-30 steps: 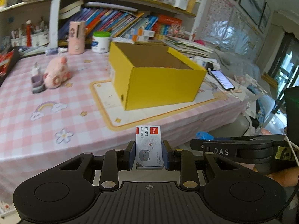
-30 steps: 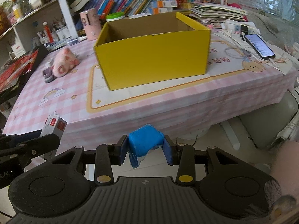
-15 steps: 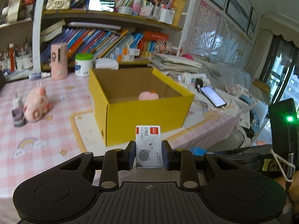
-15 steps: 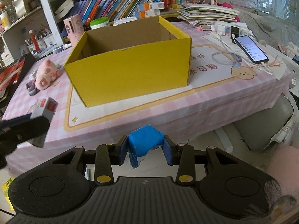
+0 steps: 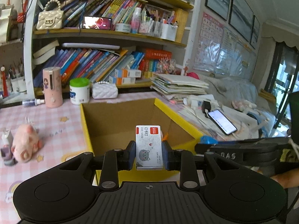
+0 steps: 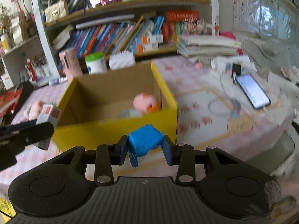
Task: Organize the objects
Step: 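Carry the card box and blue eraser toward the yellow box with both grippers, then lower both grippers into the yellow box and open them to release the items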
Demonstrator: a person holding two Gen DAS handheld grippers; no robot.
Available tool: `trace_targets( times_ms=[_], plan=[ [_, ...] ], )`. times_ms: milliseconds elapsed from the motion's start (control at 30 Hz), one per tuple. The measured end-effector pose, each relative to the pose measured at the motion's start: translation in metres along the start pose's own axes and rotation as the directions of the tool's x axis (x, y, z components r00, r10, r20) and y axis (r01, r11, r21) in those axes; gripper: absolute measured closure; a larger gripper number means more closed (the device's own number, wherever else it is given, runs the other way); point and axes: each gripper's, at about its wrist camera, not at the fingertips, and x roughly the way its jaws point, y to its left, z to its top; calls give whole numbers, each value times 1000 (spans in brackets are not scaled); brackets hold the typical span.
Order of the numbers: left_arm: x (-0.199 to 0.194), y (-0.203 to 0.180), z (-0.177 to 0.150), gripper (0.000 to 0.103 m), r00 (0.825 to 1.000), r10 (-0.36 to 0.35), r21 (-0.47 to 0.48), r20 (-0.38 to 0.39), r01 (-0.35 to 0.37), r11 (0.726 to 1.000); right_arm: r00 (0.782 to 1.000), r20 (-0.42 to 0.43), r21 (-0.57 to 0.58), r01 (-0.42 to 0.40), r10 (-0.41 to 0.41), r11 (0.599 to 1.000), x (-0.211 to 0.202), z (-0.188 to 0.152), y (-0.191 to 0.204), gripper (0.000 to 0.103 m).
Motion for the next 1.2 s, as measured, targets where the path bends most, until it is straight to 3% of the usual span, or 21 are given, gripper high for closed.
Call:
trace_targets(
  times_ms=[233,467,800,1200],
  plan=[
    [37,-3,11,75,999,42,-2,-21,-42,999,998,24,-40,-48,49,998,30,39,-13,67],
    [71,0,9,75,991,101,13,-84,-100,995,994,-20,-95,-111,110,989,67,60,-11,67],
    [109,10,0,75,965,166,32,-202,-163,986,972,-151,-210,-207,178,956,130,77,13,67],
    [118,14,0,75,961,156,-4,-230,-161,987,926,-332,-336,-294,180,895,190,83,48,67]
  ],
)
